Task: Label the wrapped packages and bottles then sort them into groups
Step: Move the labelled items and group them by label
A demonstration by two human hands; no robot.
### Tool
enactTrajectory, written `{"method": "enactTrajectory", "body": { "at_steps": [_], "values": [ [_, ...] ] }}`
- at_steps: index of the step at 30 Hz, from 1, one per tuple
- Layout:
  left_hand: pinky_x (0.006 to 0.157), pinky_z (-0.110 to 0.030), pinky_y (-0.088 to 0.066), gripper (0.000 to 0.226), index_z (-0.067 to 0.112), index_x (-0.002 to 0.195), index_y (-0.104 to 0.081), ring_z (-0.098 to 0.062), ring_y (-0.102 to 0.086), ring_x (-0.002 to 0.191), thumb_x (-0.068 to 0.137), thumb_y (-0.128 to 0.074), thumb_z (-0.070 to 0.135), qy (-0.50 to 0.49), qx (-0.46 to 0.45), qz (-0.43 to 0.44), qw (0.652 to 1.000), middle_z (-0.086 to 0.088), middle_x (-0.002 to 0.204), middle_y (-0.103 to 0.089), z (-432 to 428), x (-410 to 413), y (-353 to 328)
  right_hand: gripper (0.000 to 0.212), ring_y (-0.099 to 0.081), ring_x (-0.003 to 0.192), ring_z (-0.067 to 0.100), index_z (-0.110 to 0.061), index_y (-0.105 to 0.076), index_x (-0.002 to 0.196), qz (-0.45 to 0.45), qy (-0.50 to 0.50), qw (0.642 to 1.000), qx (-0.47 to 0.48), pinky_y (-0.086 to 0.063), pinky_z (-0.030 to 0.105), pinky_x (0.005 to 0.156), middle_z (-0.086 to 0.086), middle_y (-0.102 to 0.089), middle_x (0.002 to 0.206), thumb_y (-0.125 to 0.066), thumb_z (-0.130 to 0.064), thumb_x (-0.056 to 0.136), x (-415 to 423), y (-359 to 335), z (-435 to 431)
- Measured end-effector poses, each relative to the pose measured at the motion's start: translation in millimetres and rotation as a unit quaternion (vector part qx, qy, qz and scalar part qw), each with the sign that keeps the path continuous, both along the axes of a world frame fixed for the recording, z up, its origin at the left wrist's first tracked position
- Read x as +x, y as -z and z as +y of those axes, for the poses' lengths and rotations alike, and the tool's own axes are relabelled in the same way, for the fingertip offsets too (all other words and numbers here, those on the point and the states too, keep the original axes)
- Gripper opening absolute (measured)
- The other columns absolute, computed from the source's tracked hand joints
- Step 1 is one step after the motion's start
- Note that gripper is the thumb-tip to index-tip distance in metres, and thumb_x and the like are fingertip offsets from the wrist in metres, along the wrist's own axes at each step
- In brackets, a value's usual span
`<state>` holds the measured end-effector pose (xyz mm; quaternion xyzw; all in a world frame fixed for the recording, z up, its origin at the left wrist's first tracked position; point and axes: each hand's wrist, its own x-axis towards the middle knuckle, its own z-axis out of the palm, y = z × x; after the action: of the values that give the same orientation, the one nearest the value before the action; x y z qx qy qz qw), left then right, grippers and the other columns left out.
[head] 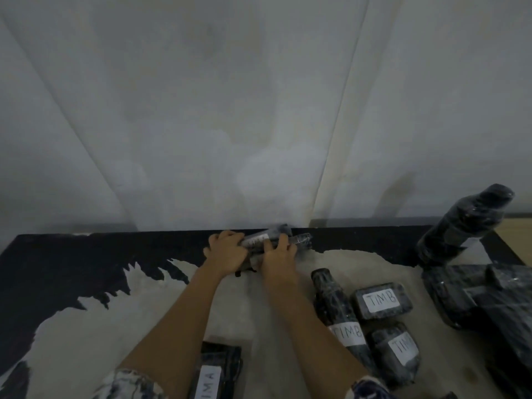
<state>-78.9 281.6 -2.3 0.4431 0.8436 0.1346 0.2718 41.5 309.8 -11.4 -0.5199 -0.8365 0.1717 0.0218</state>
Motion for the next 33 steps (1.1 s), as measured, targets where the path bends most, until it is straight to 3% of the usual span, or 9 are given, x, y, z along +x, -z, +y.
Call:
{"method": "enactTrajectory", "body": {
  "at_steps": [3, 5, 11, 15, 20, 24, 27, 30, 33],
  "values": [
    [0.099, -0.043, -0.032, 0.019, 0.019, 0.098, -0.058, -0.031, -0.039, 0.119, 0.089, -0.044, 0.028, -0.065, 0.031, -0.001, 0.997, -0.01, 0.124, -0.052, 12.1, -13.7, 7.5, 0.056, -0.024, 0.131, 0.039, -0.011, -0.03, 0.143, 0.007, 0.013, 1.0, 0.01, -0.033, 0.041, 0.107, 0.016, -0.013, 0.151, -0.055, -0.02, 0.093, -10.3, 3.3, 7.9],
    [0.097, -0.041, -0.038, 0.017, 0.014, 0.091, -0.06, -0.032, -0.048, 0.114, 0.09, -0.049, 0.027, -0.093, 0.05, -0.027, 0.994, -0.015, 0.116, -0.058, 15.9, -21.5, 9.5, 0.058, -0.025, 0.13, 0.039, -0.009, -0.029, 0.142, 0.009, 0.012, 1.0, 0.012, -0.033, 0.041, 0.105, 0.015, -0.015, 0.151, -0.057, -0.022, 0.092, -13.8, 4.8, 10.3],
    [0.095, -0.038, -0.047, 0.038, 0.013, 0.114, -0.063, -0.031, -0.054, 0.104, 0.083, -0.066, 0.035, -0.12, 0.047, -0.028, 0.991, -0.018, 0.12, -0.054, 24.7, -29.8, 15.8, 0.063, -0.025, 0.13, 0.034, -0.012, -0.025, 0.144, 0.039, 0.0, 0.999, 0.003, -0.027, 0.036, 0.109, 0.009, -0.009, 0.154, -0.057, -0.012, 0.089, -4.9, 8.4, 9.0],
    [0.089, -0.035, -0.048, 0.038, 0.005, 0.112, -0.056, -0.03, -0.056, 0.106, 0.084, -0.068, 0.027, -0.123, 0.066, -0.025, 0.99, -0.014, 0.116, -0.058, 28.6, -30.6, 13.1, 0.063, -0.027, 0.13, 0.031, -0.013, -0.024, 0.144, 0.048, -0.001, 0.999, 0.005, -0.027, 0.033, 0.11, 0.009, -0.011, 0.153, -0.056, -0.009, 0.089, -0.4, 6.9, 7.2],
    [0.09, -0.037, -0.049, 0.025, 0.004, 0.103, -0.068, -0.03, -0.058, 0.098, 0.088, -0.063, 0.023, -0.08, 0.096, 0.0, 0.992, -0.017, 0.116, -0.059, 28.2, -31.9, 8.1, 0.063, -0.028, 0.128, 0.029, -0.016, -0.026, 0.144, 0.062, 0.002, 0.998, 0.017, -0.029, 0.032, 0.11, 0.007, -0.013, 0.152, -0.054, -0.004, 0.089, 4.2, 10.4, 5.7],
    [0.102, -0.016, -0.038, 0.027, 0.0, 0.118, -0.058, -0.021, -0.048, 0.107, 0.091, -0.057, 0.007, -0.12, 0.239, -0.005, 0.964, -0.008, 0.12, -0.04, 18.4, -35.2, -5.6, 0.065, -0.026, 0.131, 0.03, -0.016, -0.024, 0.146, 0.062, 0.012, 0.998, 0.019, -0.03, 0.034, 0.111, 0.009, -0.012, 0.153, -0.055, -0.003, 0.089, -2.3, 13.7, 10.7],
    [0.08, 0.01, -0.029, 0.023, 0.002, 0.113, -0.059, -0.013, -0.041, 0.1, 0.09, -0.056, 0.003, -0.132, 0.315, -0.019, 0.94, -0.004, 0.112, -0.037, 6.1, -44.0, -16.1, 0.068, -0.026, 0.132, 0.031, -0.015, -0.024, 0.145, 0.057, 0.025, 0.998, 0.025, -0.033, 0.038, 0.11, 0.012, -0.012, 0.151, -0.059, -0.005, 0.088, -10.2, 10.5, 17.0],
    [0.088, 0.0, -0.026, 0.028, -0.002, 0.117, -0.061, -0.011, -0.039, 0.1, 0.09, -0.058, 0.006, -0.14, 0.334, -0.006, 0.932, -0.015, 0.12, -0.043, -9.3, -50.1, -18.8, 0.062, -0.03, 0.13, 0.031, -0.012, -0.03, 0.141, 0.069, 0.026, 0.996, 0.051, -0.037, 0.037, 0.107, 0.014, -0.018, 0.147, -0.06, -0.003, 0.087, -16.0, 11.1, 26.8],
    [0.09, -0.006, -0.027, 0.031, -0.001, 0.118, -0.061, -0.015, -0.043, 0.102, 0.089, -0.06, 0.008, -0.151, 0.322, 0.001, 0.935, -0.017, 0.123, -0.045, -22.1, -53.2, -12.3, 0.042, -0.041, 0.124, 0.03, -0.002, -0.041, 0.132, 0.176, 0.034, 0.983, 0.029, -0.038, 0.032, 0.106, 0.016, -0.032, 0.14, -0.051, 0.001, 0.092, -23.5, 12.5, 38.0]
  ]
}}
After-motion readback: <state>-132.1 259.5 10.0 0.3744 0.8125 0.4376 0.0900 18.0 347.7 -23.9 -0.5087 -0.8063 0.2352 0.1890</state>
